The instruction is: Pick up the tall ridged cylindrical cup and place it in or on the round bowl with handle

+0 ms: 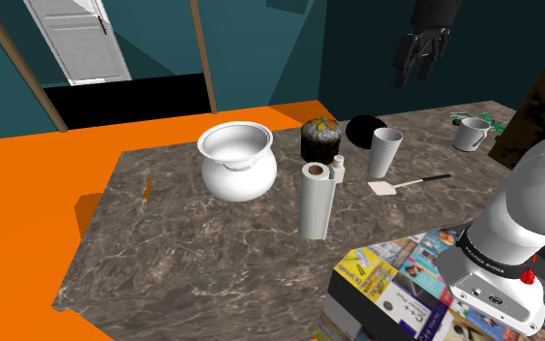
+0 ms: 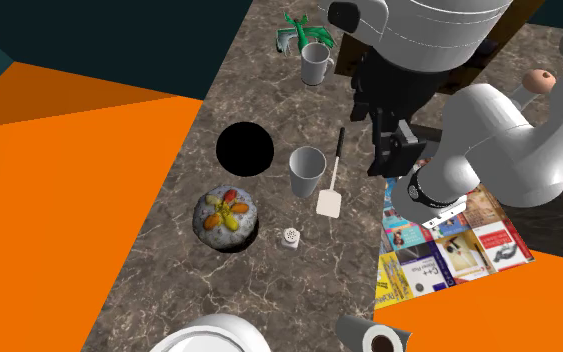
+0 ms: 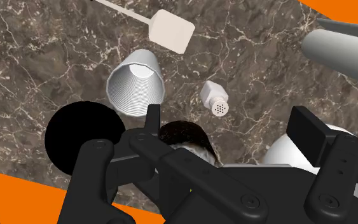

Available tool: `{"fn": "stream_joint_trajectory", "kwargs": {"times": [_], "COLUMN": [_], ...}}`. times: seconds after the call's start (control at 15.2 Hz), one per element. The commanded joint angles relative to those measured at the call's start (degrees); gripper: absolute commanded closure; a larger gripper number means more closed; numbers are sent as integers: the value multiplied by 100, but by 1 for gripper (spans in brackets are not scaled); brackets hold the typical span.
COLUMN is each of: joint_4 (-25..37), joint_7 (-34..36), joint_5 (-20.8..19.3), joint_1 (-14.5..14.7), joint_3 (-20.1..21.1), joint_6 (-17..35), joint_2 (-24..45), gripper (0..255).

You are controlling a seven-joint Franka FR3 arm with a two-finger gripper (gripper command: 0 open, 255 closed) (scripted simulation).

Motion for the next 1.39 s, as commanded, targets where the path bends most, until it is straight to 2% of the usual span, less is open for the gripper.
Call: {"fn": "stream_joint_trajectory", "kwargs": {"times": [0.0,0.53,1.06,1.32], "joint_4": [0,-583,-765,-962], "joint_7": [0,-685,-1428,-1520], "joint_5": [0,-256,-344,-334], "joint_1": [0,-234,-411,-426], "joint_3": [0,-779,-1538,-1625], "joint_6": [0,948,1940,2287], "joint_2": [0,805,2091,2297], "gripper": [0,0,0,0]}}
